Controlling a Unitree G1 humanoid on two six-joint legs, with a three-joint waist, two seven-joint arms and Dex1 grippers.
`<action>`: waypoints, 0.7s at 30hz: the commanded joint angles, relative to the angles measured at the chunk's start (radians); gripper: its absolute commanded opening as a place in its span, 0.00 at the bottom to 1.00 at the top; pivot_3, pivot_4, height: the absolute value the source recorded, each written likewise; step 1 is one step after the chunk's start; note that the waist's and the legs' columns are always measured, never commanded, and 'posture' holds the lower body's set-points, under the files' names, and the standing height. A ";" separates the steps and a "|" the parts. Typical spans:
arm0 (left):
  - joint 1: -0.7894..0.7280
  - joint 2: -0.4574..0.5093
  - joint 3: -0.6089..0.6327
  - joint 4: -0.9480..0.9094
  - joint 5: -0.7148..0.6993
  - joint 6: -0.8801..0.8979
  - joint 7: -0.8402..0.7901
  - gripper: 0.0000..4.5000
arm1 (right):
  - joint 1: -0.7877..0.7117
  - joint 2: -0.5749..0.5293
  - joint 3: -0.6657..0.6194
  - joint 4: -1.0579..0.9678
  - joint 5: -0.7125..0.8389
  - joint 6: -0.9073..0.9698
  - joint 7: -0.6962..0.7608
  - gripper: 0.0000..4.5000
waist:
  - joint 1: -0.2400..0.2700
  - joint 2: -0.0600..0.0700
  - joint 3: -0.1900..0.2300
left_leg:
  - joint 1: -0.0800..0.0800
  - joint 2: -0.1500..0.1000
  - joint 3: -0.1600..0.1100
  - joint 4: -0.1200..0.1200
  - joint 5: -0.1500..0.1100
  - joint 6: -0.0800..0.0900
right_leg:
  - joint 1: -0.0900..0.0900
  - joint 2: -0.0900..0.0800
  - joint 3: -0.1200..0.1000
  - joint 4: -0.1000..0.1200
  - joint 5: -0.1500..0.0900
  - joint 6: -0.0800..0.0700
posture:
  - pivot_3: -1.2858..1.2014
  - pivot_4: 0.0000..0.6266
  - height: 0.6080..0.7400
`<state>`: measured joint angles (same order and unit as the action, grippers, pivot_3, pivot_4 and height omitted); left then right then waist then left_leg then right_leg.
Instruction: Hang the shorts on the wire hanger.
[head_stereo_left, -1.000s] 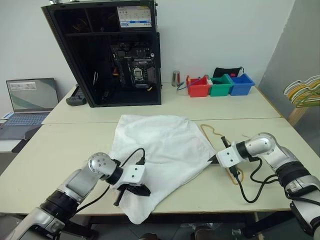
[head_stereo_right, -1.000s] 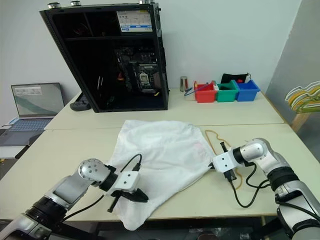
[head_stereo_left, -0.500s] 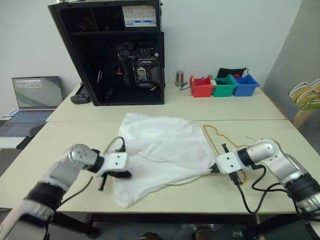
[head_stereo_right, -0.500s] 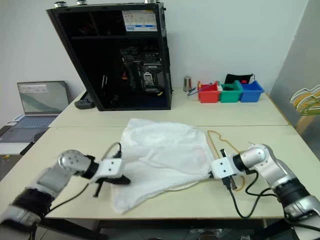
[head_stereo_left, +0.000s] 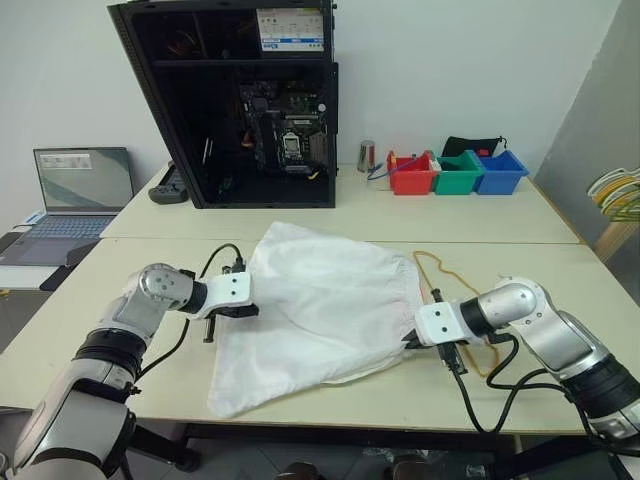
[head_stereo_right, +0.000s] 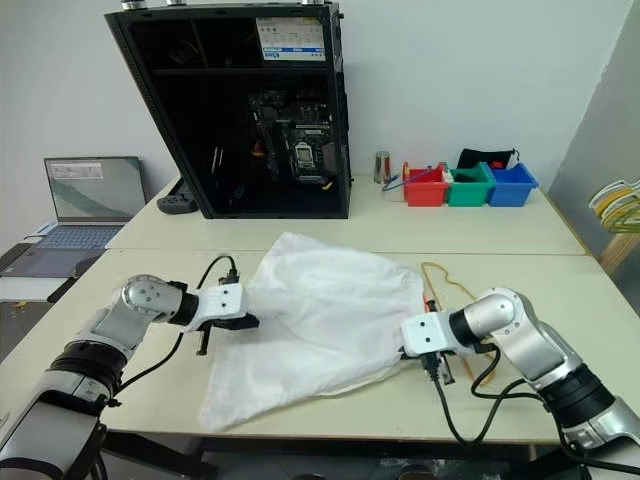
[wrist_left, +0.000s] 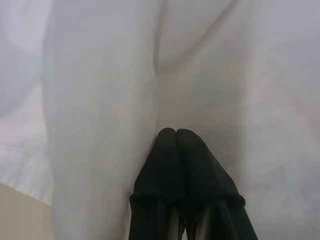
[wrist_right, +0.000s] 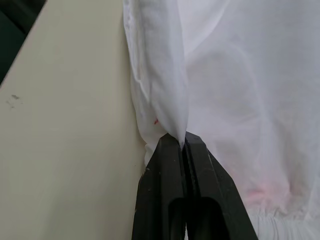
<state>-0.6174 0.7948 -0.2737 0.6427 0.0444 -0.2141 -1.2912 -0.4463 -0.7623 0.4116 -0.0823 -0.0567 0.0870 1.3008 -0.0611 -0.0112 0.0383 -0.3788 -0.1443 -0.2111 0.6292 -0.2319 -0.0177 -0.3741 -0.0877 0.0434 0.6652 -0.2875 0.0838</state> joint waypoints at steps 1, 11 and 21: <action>-0.006 0.031 0.084 -0.122 -0.094 0.146 -0.044 0.23 | -0.014 0.004 -0.019 -0.024 0.026 0.027 0.009 0.11 | 0.000 0.000 0.000 | 0.000 0.000 0.000 0.000 0.000 0.000 | 0.000 0.000 0.000 0.000 0.000 0.000 | 0.49 0.00 1.00; 0.032 0.175 0.227 -0.313 -0.185 0.504 -0.018 0.66 | 0.012 -0.033 -0.041 -0.050 0.017 -0.043 -0.007 0.48 | -0.027 0.000 0.000 | 0.001 0.001 -0.001 0.000 0.000 0.000 | 0.000 0.000 0.000 0.001 0.000 0.000 | 0.49 0.00 1.00; 0.089 0.040 0.188 -0.232 -0.143 0.460 0.107 0.66 | -0.007 -0.010 0.005 0.120 -0.077 -0.208 -0.052 0.48 | -0.016 -0.001 0.000 | 0.003 0.000 -0.001 0.000 0.000 0.000 | 0.002 0.001 0.000 0.000 0.000 0.000 | 0.49 0.00 1.00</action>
<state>-0.4915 0.8457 -0.0937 0.3974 -0.1087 0.2717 -1.2117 -0.4248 -0.7751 0.4247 0.0288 -0.1207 -0.0886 1.2577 -0.0767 -0.0118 0.0381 -0.3760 -0.1441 -0.2119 0.6290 -0.2318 -0.0178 -0.3718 -0.0866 0.0436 0.6656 -0.2875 0.0836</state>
